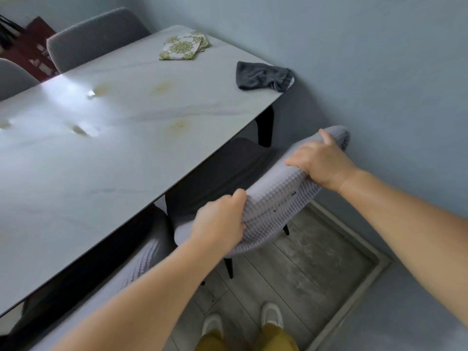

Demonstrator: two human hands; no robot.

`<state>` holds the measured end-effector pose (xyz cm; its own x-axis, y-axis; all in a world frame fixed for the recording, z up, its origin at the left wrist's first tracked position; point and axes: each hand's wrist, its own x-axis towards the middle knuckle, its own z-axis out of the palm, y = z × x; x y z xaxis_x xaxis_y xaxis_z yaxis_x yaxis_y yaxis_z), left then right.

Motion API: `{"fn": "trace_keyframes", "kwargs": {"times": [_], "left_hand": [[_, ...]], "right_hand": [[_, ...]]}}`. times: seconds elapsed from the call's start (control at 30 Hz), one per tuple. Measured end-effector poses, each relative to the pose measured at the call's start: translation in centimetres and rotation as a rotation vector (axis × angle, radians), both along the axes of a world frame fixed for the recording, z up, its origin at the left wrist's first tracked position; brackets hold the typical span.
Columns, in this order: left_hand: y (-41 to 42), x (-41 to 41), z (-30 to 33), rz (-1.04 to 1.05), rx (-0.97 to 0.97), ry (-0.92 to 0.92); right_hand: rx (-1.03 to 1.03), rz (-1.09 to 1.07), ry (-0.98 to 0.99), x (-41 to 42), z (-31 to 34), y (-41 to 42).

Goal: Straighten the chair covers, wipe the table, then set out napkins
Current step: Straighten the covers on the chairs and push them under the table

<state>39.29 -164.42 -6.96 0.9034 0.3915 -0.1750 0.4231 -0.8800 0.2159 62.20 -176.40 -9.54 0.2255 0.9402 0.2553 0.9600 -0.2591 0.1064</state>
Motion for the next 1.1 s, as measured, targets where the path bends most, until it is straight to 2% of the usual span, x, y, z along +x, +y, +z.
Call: {"fn": "trace_keyframes", "kwargs": {"times": [0.2,0.27,0.37,0.43,0.67,0.83,1.1], "left_hand": [[-3.2,-1.0,-1.8,0.014,-0.008,0.048],[-2.4,-1.2,-1.6,-0.017,-0.132,0.074],[0.0,-2.0,-1.2,-0.102,-0.436,0.222],[0.8,-3.0,-1.2,-0.061,-0.563,0.232],[-2.8,-4.3,-1.7,-0.089,-0.497,0.163],[-7.1,-5.3,-2.0,-0.11,-0.456,0.168],[-6.3,-3.8,-1.2,-0.053,-0.401,0.073]], "right_hand": [[0.042,0.027,-0.095,-1.0,-2.5,-3.1],[0.062,0.009,-0.097,-1.0,-2.7,-3.1],[0.126,0.005,-0.047,-1.1,-3.0,-3.2],[0.147,0.012,-0.015,-1.3,-2.9,-3.3],[0.207,0.089,-0.031,-1.6,-3.7,-6.6],[0.171,0.1,-0.06,-2.6,-3.8,-10.4],[0.128,0.148,-0.047,0.5,-3.2,-8.0]]}}
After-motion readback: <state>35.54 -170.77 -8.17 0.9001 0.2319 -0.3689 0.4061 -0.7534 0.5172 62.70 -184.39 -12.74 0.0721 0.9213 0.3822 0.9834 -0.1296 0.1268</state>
